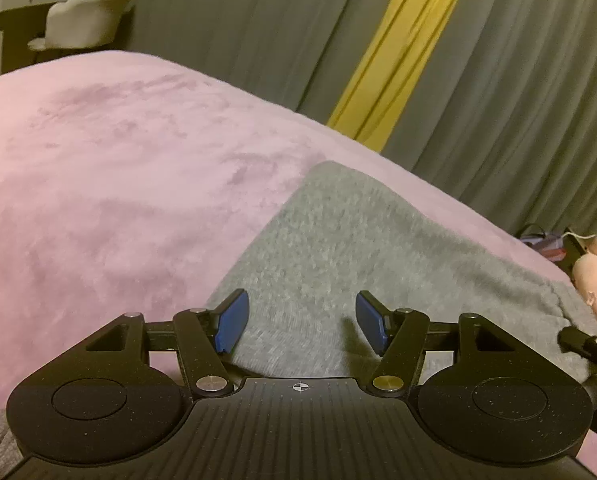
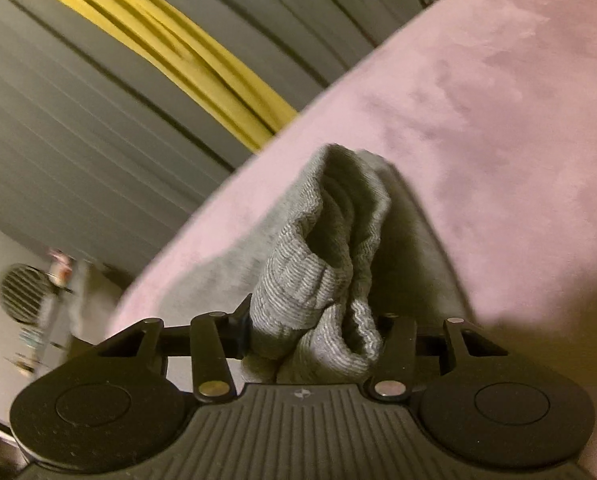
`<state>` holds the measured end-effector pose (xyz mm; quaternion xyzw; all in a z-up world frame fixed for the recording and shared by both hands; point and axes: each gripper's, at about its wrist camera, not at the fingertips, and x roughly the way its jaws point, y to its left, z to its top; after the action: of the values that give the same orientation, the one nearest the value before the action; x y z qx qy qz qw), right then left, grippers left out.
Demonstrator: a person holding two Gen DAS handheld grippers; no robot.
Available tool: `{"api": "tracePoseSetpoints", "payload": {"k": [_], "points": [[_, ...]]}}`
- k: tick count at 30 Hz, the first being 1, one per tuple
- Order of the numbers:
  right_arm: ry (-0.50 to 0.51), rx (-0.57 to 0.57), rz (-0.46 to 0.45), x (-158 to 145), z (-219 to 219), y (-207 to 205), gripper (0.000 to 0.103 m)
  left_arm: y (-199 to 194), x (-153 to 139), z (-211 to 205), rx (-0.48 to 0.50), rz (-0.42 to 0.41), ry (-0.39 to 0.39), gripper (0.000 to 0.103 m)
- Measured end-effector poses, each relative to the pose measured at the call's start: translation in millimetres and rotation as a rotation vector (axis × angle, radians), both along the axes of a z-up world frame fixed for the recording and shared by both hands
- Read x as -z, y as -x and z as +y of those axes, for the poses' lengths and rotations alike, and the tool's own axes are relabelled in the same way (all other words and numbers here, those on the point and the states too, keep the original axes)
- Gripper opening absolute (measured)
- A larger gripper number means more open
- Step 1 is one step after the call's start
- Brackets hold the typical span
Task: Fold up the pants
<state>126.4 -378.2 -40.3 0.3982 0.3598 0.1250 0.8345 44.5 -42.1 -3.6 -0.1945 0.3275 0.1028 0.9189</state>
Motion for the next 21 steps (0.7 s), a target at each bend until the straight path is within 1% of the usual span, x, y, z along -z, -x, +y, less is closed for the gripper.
{"api": "tracePoseSetpoints", "payload": {"k": [2,3,4,5,6,7,9,10,12,15,19,21], "points": [[0.054,-0.04,-0.024,1.0,0.3,0.3,0.047,0.0,0.2,0.0,-0.002,0.002,-0.002,0.066],[0.109,-0.072,-0.009,2.9,2.5,-0.7,0.049,-0.4,0.5,0.0,-0.002,0.004,-0.001,0.066],[0.188,-0.097,0.025,6.1,6.1,-2.9,0.051,-0.7,0.6,0.1,-0.003,0.005,-0.001,0.066],[0.268,-0.109,0.054,9.1,9.0,-3.8,0.06,0.3,0.1,0.3,-0.003,0.005,0.001,0.066],[0.322,-0.118,0.056,11.4,9.6,-2.5,0.065,0.2,-0.1,0.9,-0.006,0.006,0.003,0.066],[0.333,-0.126,0.023,10.8,7.2,1.4,0.068,0.4,-0.3,2.0,-0.009,0.006,0.007,0.066],[0.363,-0.112,0.001,7.0,2.9,6.1,0.084,-0.7,0.1,4.3,-0.015,0.007,0.012,0.066],[0.37,-0.109,-0.004,5.5,0.6,7.1,0.086,-1.2,0.1,4.6,-0.018,0.009,0.01,0.066],[0.339,-0.113,-0.01,5.8,-6.4,7.3,0.086,-3.1,0.0,4.8,-0.022,0.013,0.008,0.066],[0.264,-0.115,0.013,12.7,-15.4,1.4,0.087,-6.5,-0.5,10.9,-0.018,0.023,0.024,0.066],[0.222,-0.148,0.045,20.8,-15.3,-11.3,0.089,-16.1,-0.3,28.5,0.03,0.059,0.118,0.067],[0.21,-0.176,0.06,27.6,-13.7,-21.7,0.093,-25.9,0.1,39.3,0.081,0.083,0.166,0.069]]}}
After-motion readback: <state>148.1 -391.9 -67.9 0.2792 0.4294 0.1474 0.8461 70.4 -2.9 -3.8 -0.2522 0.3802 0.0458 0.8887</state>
